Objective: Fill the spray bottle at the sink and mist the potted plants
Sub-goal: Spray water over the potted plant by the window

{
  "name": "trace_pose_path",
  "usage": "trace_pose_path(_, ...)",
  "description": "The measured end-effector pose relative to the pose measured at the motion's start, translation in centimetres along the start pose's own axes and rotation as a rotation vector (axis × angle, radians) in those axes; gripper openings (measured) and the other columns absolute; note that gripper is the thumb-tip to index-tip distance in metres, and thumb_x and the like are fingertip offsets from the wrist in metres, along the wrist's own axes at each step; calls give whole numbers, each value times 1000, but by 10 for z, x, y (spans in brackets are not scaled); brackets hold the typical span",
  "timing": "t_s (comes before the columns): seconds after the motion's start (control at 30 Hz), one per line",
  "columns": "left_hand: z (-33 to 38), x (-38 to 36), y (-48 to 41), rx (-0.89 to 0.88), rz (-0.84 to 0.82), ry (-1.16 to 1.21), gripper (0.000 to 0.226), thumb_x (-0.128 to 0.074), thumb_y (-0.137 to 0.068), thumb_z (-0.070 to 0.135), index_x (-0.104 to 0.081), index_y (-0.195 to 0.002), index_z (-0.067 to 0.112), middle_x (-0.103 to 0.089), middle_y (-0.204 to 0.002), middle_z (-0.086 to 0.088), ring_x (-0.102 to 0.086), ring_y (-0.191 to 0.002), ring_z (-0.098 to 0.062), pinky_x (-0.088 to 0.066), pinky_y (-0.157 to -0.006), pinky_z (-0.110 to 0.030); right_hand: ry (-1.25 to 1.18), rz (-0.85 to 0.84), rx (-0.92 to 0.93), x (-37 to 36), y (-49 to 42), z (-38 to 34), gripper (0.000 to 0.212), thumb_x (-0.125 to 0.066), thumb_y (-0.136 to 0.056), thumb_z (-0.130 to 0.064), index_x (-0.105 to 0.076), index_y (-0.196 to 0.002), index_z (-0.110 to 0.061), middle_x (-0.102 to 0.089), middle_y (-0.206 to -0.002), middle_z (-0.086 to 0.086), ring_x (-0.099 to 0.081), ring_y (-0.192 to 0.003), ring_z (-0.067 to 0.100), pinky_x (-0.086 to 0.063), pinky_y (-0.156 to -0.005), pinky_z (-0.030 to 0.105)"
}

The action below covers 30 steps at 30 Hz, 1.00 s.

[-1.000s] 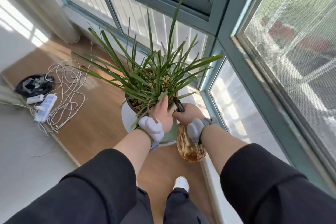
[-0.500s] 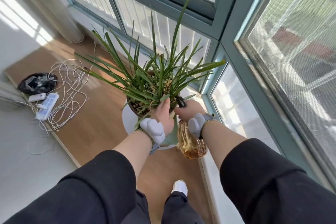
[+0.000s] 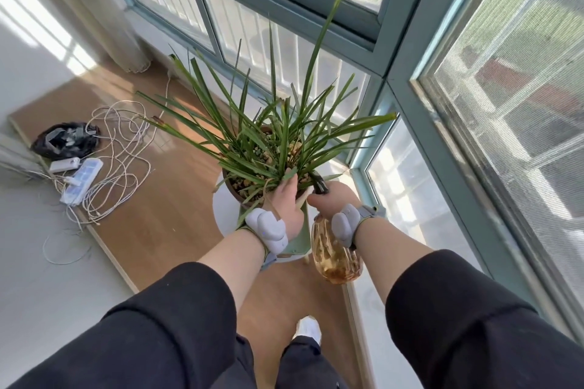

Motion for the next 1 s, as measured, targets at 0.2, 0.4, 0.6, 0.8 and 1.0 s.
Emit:
trace_pose_path(0.2,-1,-5,7,-61,54,-18,64,-43,-93,6,-11,-148,10,-11,-156,-11,-20,-141,-28,-18,-114,-35,19,-16,60,-13,15,6,13,-55,-75,-20,-56,-72,-8,-69,-82,22,-67,-78,37,-55,-68,43)
trace_pose_path(0.4,-2,-2,5,-129,-78,-99,56,-37,-92,0,-20,-145,6,-23,-152,-16,-34,-133,-29,-27,-107,-34,50,9,61,-27,20,8,33,-56,-82,-29,-44,-55,-13,-56,-61,9,-52,-60,26,-40,-56,30)
trace_pose_path(0.6,-30,-2,20,-159,-55,-19,56,-39,-91,-2,-23,-145,3,-21,-154,-12,-23,-141,-22,-14,-105,-20,72,52,101,-39,31,2,28,-57,-81,-23,-43,-58,-15,-54,-61,9,-48,-58,23,-36,-55,29)
trace_pose_path(0.8,-73,9,22,-86,-121,-45,53,-34,-92,3,-26,-144,13,-29,-151,-7,-32,-135,-25,-31,-106,-29,61,36,74,-64,35,-8,23,-55,-80,-25,-47,-62,-13,-54,-62,8,-48,-58,23,-36,-53,28)
trace_pose_path(1.0,-108,29,19,-12,-151,-93,57,-34,-95,9,-16,-148,16,-26,-153,-6,-33,-136,-25,-35,-104,-31,14,106,48,-85,36,-30,24,-53,-75,-37,-45,-58,-22,-49,-55,-5,-46,-53,12,-34,-47,23)
Point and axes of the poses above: each hand's wrist, its own y-axis away from the middle knuckle, its own x-axis out of the back of the hand, z = x × y, the point moved 3 cm from there along -y, towards the middle knuckle
